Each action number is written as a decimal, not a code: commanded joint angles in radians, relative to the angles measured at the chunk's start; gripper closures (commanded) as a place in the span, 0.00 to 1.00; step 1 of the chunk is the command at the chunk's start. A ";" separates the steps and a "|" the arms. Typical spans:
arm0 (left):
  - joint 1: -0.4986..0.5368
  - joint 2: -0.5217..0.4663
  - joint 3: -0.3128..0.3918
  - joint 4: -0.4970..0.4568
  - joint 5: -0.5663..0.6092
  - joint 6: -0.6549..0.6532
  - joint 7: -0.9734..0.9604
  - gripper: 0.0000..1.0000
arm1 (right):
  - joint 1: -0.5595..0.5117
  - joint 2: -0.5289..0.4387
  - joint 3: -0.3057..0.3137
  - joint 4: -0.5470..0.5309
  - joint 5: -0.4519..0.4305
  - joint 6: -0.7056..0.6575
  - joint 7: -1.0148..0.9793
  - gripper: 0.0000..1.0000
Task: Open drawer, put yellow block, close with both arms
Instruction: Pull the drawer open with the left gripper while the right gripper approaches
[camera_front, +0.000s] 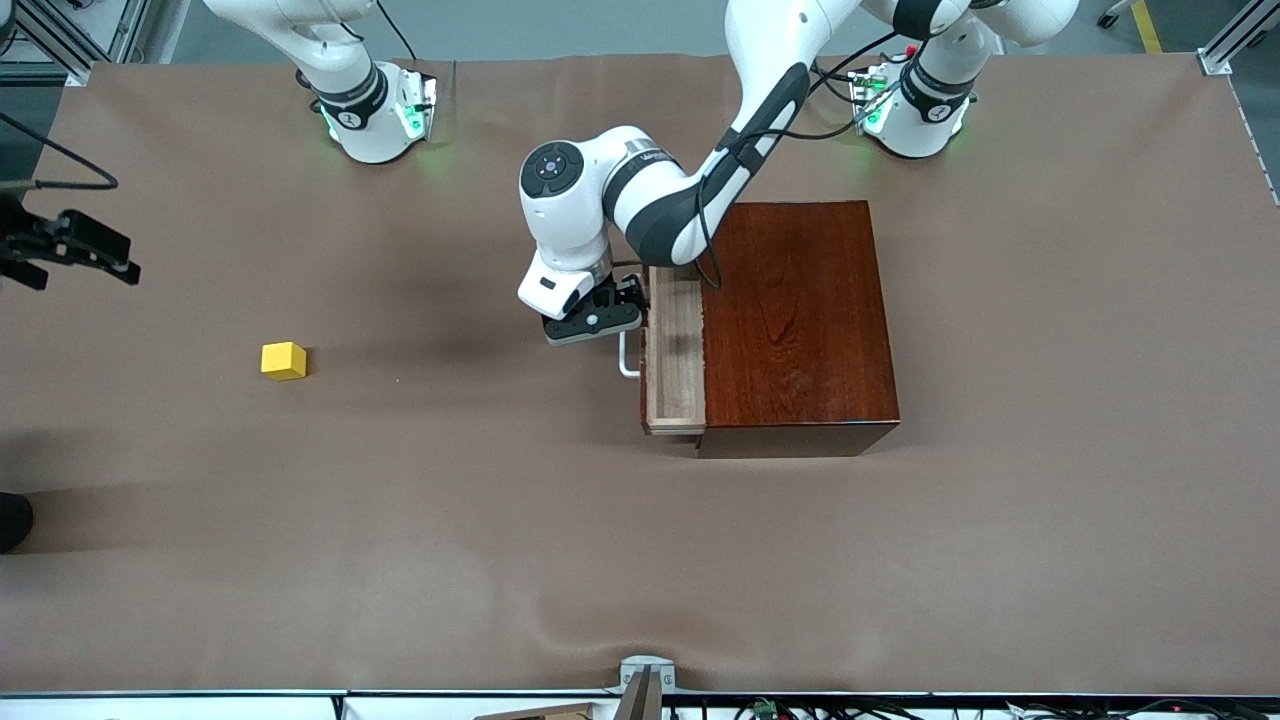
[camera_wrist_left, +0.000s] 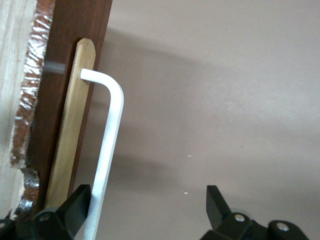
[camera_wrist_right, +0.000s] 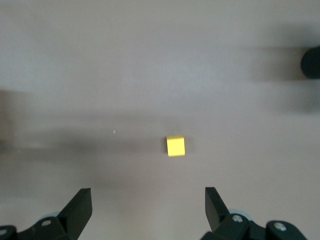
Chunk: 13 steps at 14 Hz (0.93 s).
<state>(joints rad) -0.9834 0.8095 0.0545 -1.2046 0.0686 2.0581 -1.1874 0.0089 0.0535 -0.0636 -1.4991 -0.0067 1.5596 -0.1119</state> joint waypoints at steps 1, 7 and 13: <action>-0.009 0.046 -0.007 0.053 -0.029 0.057 -0.038 0.00 | -0.018 0.025 0.008 0.020 -0.021 0.028 -0.002 0.00; -0.009 0.072 -0.008 0.085 -0.036 0.103 -0.058 0.00 | -0.053 0.132 0.008 0.022 -0.012 0.065 0.006 0.00; -0.011 0.109 -0.010 0.140 -0.055 0.117 -0.081 0.00 | -0.061 0.204 0.010 0.010 -0.003 0.125 0.009 0.00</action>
<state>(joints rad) -0.9835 0.8352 0.0536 -1.1715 0.0538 2.1022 -1.2347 -0.0395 0.2361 -0.0660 -1.5014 -0.0072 1.6739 -0.1114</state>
